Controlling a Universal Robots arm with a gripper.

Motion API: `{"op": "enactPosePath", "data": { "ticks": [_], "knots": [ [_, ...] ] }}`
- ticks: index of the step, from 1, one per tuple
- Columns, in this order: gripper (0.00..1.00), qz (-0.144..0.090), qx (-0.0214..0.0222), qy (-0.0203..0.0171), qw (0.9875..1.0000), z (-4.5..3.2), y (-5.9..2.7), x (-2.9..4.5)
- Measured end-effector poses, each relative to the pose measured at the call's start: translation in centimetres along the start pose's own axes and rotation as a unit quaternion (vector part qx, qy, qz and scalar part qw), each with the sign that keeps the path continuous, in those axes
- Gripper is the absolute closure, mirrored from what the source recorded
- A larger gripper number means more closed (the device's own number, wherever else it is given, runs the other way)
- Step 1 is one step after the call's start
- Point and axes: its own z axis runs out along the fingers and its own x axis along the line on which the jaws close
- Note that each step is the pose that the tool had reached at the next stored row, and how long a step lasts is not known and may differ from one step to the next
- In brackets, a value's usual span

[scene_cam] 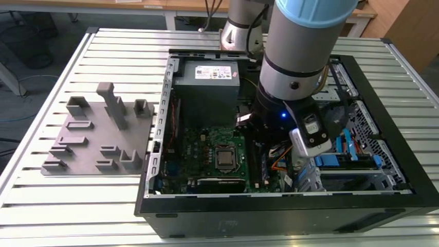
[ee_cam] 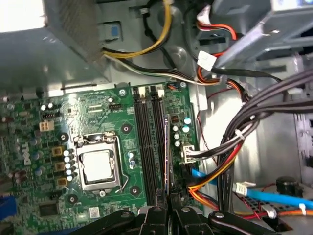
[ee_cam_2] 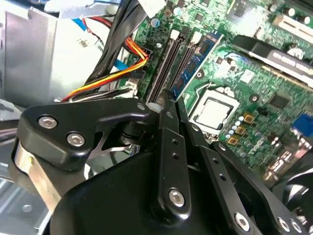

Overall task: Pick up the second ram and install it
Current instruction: 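Insert the second ram into the second slot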

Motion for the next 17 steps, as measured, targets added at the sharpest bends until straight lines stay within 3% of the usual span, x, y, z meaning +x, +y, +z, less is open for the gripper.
{"op": "enactPosePath", "data": {
  "ticks": [6,12,17],
  "knots": [
    [0.86,-0.053,-0.0019,-0.0002,0.9986,0.33,0.01,0.01],
    [0.86,-0.056,-0.0121,0.0001,0.9984,0.84,-0.05,0.79],
    [0.86,-0.056,-0.0122,0.0001,0.9984,1.74,0.05,0.99]
  ]
}}
